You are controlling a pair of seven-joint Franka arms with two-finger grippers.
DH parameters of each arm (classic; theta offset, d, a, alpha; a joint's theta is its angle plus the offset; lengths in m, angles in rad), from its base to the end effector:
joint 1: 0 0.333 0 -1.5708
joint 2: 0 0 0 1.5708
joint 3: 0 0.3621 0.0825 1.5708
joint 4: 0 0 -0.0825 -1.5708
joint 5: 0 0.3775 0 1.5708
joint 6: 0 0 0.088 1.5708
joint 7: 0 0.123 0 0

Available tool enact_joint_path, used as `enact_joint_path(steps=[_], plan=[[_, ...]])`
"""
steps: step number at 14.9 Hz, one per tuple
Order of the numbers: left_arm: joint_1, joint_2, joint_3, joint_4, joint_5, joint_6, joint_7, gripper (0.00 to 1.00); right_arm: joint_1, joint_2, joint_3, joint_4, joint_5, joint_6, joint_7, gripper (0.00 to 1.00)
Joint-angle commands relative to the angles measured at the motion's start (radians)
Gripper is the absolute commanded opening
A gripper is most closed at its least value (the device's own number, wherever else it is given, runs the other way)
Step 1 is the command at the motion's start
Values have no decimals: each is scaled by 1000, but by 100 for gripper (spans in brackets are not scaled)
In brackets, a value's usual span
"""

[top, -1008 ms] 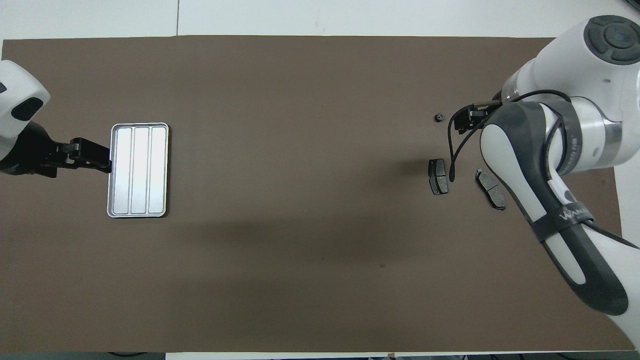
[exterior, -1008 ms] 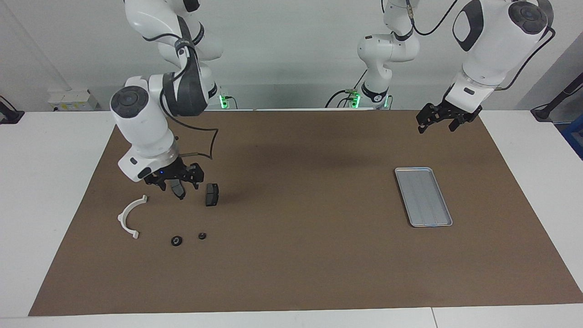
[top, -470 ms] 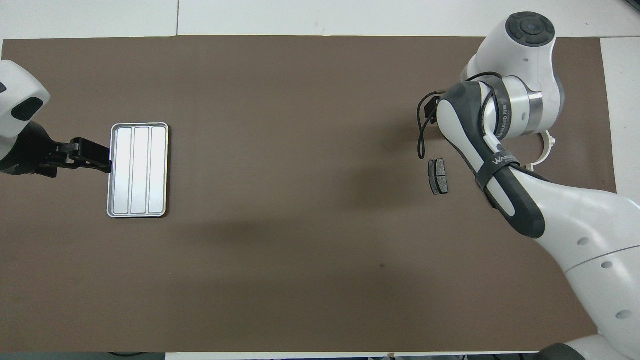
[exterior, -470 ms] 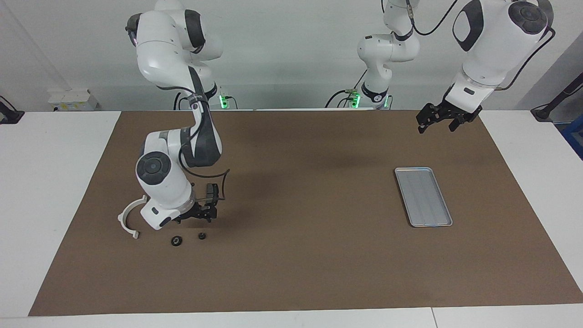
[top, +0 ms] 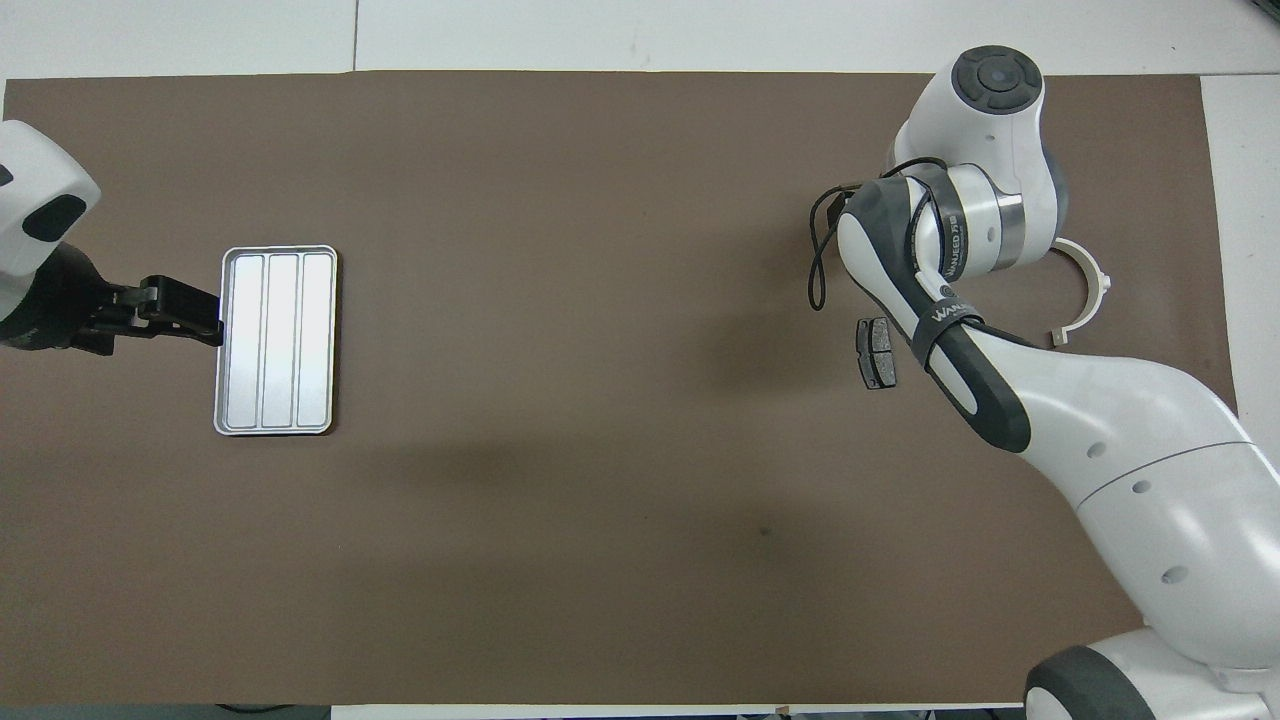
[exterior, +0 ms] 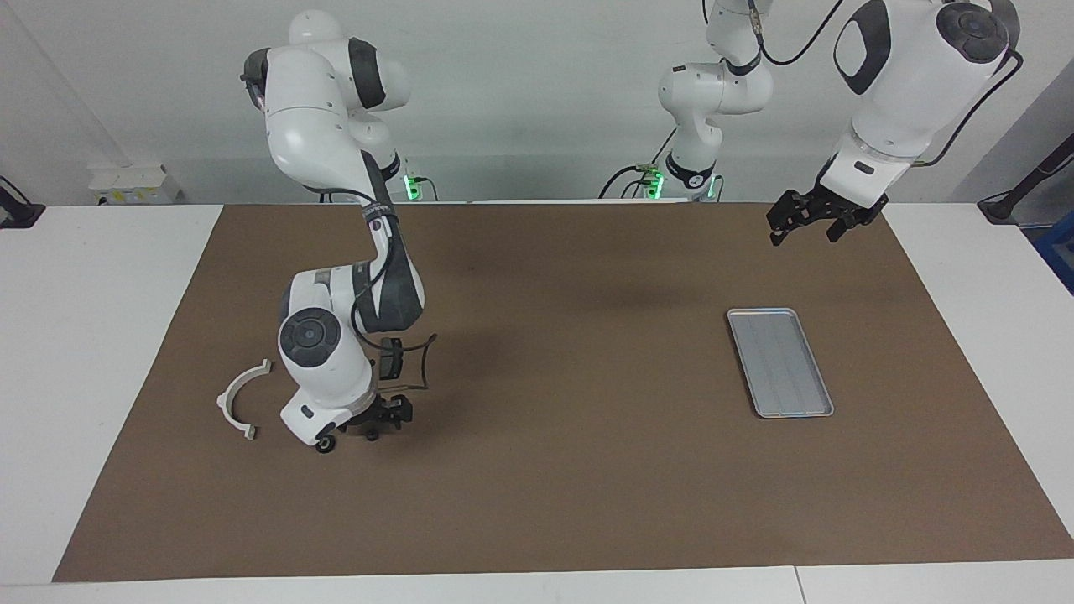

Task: Pick bearing gear from pile to tray

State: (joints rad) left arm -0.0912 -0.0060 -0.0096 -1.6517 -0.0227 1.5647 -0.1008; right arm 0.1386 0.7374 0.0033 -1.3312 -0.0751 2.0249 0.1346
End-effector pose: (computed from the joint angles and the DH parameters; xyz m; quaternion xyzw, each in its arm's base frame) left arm 0.5377 -0.0572 0.6199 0.9991 0.0004 -0.0414 0.0072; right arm 0.7515 0.1013 0.3112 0.9990 0.0204 -0.0172 0.0349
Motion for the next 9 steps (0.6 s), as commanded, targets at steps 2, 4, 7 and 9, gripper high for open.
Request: enact_joint_path(steps=[2, 4, 7, 9], plan=[[4, -9, -1, -10, 10, -9, 10, 100, -2, 16, 3, 15, -17, 49, 28, 93], [2, -9, -1, -10, 10, -9, 10, 100, -11, 11, 3, 1, -14, 46, 34, 92], [4, -9, -1, -10, 10, -9, 10, 100, -16, -4, 3, -68, -9, 60, 34, 90], [4, -9, -1, -10, 10, -9, 10, 100, -14, -10, 3, -69, -15, 23, 34, 90]])
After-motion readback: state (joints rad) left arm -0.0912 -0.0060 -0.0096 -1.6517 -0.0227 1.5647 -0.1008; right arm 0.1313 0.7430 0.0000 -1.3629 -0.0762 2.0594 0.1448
